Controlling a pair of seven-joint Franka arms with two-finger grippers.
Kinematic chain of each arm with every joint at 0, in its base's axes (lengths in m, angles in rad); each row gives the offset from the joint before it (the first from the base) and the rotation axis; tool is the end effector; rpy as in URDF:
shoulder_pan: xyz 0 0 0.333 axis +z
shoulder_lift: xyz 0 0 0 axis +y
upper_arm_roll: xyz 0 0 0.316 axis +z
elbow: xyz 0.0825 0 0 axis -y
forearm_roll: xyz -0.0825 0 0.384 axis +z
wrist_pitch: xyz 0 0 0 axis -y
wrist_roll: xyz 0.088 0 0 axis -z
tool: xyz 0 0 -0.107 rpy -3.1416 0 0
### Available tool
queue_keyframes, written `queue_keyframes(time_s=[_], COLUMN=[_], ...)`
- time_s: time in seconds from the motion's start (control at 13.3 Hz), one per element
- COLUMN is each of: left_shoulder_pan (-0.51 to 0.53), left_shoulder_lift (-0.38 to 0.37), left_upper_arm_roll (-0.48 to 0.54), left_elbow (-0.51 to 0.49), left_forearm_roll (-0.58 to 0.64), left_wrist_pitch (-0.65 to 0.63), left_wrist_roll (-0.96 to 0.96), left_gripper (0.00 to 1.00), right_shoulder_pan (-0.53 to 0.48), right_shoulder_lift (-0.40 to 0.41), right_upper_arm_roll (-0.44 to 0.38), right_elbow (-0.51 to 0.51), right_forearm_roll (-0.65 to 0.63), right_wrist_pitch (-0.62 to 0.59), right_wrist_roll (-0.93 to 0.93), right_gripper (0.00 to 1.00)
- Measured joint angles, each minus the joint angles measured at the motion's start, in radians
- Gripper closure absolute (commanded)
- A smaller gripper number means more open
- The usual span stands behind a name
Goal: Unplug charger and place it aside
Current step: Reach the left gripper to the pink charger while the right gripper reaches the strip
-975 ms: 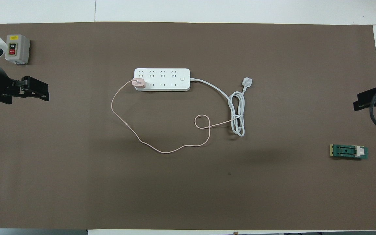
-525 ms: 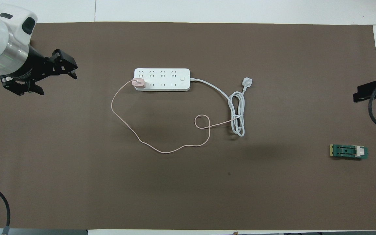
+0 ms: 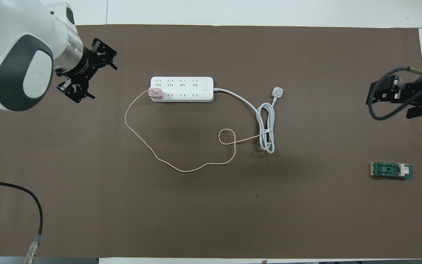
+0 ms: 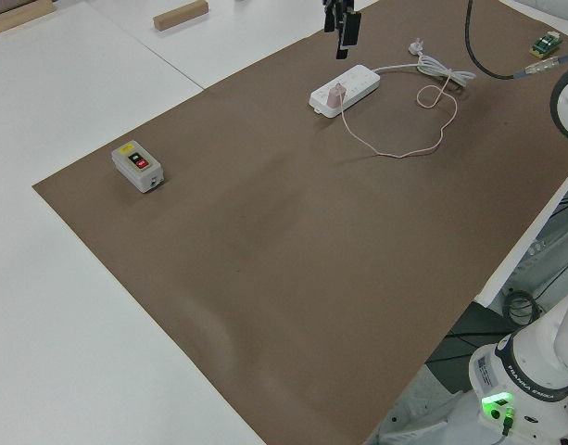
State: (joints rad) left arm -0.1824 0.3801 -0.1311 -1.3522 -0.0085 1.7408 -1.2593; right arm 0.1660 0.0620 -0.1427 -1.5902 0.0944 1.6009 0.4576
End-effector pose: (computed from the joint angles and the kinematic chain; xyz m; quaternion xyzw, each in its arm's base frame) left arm 0.6459 -0.1945 0.5111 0.8874 0.4601 -0.0160 0.0242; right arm 0.5732 0.0256 0.5836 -0.9748 0.2177 0.0347 0.0354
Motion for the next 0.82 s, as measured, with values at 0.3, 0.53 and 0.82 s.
queue_keyframes(time_s=[0.3,0.53,0.82], left_shoulder_pan=[-0.054,-0.078,-0.097], left_shoulder_lift=[0.092,0.167,0.202], left_upper_arm_roll=[0.002,0.004,0.005], left_elbow=[0.042,0.094,0.106], left_forearm_roll=[0.036,0.043,0.044], left_wrist_pitch=[0.022,0.028,0.046], left_wrist_roll=[-0.256,-0.381,-0.506], left_gripper=[0.00,0.00,0.00], right_shoulder_pan=[0.039,0.076,0.110], right_shoulder_lift=[0.122,0.200,0.289], right_upper_arm_roll=[0.001,0.002,0.003], right_elbow=[-0.008,-0.009,-0.001], right_forearm_roll=[0.132,0.218,0.350], right_wrist_pitch=[0.107,0.205,0.299], right_wrist_roll=[0.403,0.601,0.762], right_gripper=[0.00,0.00,0.00])
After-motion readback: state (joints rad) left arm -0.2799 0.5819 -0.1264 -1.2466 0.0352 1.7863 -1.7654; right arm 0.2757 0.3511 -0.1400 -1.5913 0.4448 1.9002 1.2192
